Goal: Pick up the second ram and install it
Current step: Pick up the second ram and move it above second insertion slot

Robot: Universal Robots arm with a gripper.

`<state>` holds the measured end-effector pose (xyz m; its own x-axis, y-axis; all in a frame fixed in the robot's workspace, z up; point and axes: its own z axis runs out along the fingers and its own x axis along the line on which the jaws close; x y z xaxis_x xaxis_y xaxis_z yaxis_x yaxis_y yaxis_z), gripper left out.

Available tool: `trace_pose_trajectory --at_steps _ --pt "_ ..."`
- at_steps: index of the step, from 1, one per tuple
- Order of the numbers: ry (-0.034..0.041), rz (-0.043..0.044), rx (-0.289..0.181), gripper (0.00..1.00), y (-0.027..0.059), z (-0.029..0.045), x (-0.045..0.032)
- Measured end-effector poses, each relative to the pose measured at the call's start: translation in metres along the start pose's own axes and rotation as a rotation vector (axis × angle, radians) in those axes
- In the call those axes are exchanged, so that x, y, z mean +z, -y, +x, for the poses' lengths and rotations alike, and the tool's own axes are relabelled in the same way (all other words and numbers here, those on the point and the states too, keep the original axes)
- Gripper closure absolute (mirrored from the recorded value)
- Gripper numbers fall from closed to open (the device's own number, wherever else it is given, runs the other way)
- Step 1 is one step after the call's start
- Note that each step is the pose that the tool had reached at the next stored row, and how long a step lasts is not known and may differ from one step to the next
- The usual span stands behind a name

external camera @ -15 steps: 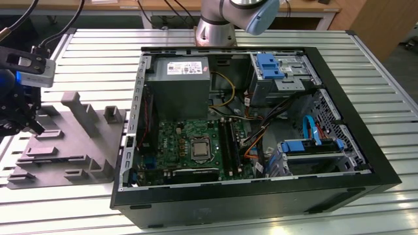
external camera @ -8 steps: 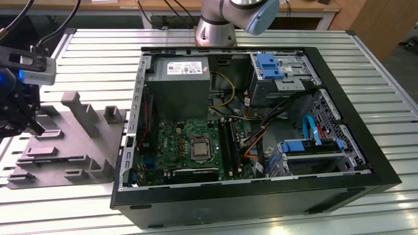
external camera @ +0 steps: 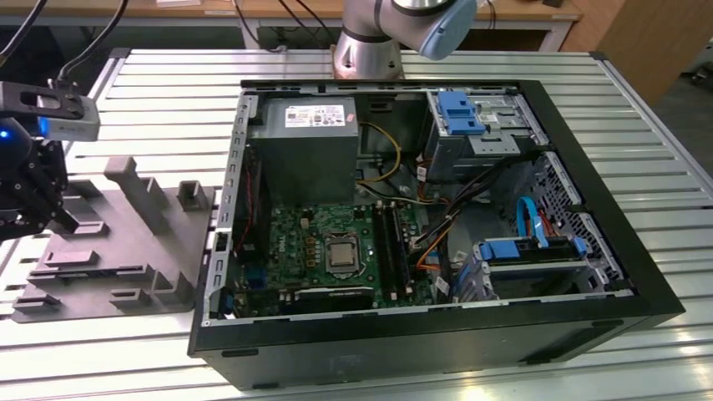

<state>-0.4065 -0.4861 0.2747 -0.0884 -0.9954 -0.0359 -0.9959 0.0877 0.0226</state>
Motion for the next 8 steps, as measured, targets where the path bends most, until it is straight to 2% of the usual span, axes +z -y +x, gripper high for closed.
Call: trace_pose_trajectory --at_steps 2,8 --pt "0.0008 -0.0003 -0.004 0.89 0.0003 0.0 0.002" --pt "0.0108 -0.0007 -0.019 0.89 0.0005 0.0001 0.0053"
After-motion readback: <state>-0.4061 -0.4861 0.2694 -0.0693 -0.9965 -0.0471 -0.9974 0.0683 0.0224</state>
